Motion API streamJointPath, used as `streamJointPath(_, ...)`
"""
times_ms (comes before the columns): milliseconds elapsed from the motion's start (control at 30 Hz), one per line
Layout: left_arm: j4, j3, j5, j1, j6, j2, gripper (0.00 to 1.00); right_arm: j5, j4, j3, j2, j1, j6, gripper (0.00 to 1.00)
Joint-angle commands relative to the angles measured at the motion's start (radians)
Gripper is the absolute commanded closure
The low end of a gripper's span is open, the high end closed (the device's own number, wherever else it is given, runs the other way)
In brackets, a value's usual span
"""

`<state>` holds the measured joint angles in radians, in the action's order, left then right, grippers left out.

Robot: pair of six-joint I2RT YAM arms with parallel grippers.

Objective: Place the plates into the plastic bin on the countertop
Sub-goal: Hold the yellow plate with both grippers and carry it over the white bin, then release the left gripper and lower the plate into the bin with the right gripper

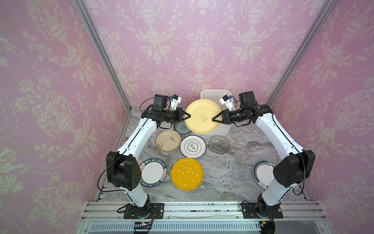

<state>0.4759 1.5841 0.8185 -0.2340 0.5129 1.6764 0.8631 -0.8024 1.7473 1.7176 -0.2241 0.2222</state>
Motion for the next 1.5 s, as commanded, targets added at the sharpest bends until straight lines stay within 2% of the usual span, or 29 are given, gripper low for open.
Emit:
streamJointPath(0, -0.041, -0.028, -0.030, 0.004, 0.002, -0.047, 1.00, -0.030, 0.007, -0.019, -0.055, 0.003, 0.010, 0.81)
streamJointPath(100, -0.074, -0.045, -0.039, 0.004, 0.017, -0.050, 1.00, -0.041, 0.054, -0.044, -0.069, 0.003, 0.054, 0.90)
streamJointPath(167, -0.104, -0.054, -0.045, 0.003, 0.033, -0.051, 1.00, -0.050, 0.076, -0.056, -0.077, 0.002, 0.080, 0.92)
streamJointPath(200, -0.124, -0.059, -0.051, 0.003, 0.045, -0.050, 0.96, -0.057, 0.083, -0.058, -0.079, 0.003, 0.092, 0.92)
streamJointPath(267, -0.166, -0.072, -0.068, 0.004, 0.067, -0.054, 0.86, -0.082, 0.092, -0.060, -0.080, 0.003, 0.120, 0.93)
streamJointPath(433, -0.369, -0.162, -0.174, 0.004, 0.110, -0.121, 0.43, -0.143, 0.171, -0.050, -0.072, 0.003, 0.272, 0.94)
streamJointPath(600, -0.535, -0.222, -0.313, 0.007, 0.079, -0.180, 0.29, -0.217, 0.240, -0.009, -0.043, 0.003, 0.460, 0.94)
streamJointPath(700, -0.616, -0.253, -0.404, 0.007, 0.034, -0.194, 0.18, -0.323, 0.263, 0.025, -0.023, 0.002, 0.562, 0.94)
streamJointPath(900, -0.761, -0.320, -0.534, 0.007, -0.017, -0.176, 0.15, -0.596, 0.420, -0.010, -0.005, -0.001, 0.835, 0.95)
streamJointPath(1000, -0.841, -0.345, -0.568, 0.006, -0.016, -0.151, 0.01, -0.718, 0.464, -0.009, 0.028, -0.006, 0.965, 0.95)
streamJointPath(1067, -0.862, -0.329, -0.561, 0.006, -0.027, -0.122, 0.01, -0.778, 0.468, 0.024, 0.067, -0.013, 1.022, 0.95)
streamJointPath(1300, -0.850, -0.249, -0.478, 0.006, -0.089, -0.039, 0.01, -0.928, 0.284, 0.278, 0.246, -0.054, 1.104, 0.95)
streamJointPath(1467, -0.847, -0.271, -0.465, 0.007, -0.102, -0.027, 0.01, -0.983, 0.182, 0.368, 0.333, -0.081, 1.224, 0.96)
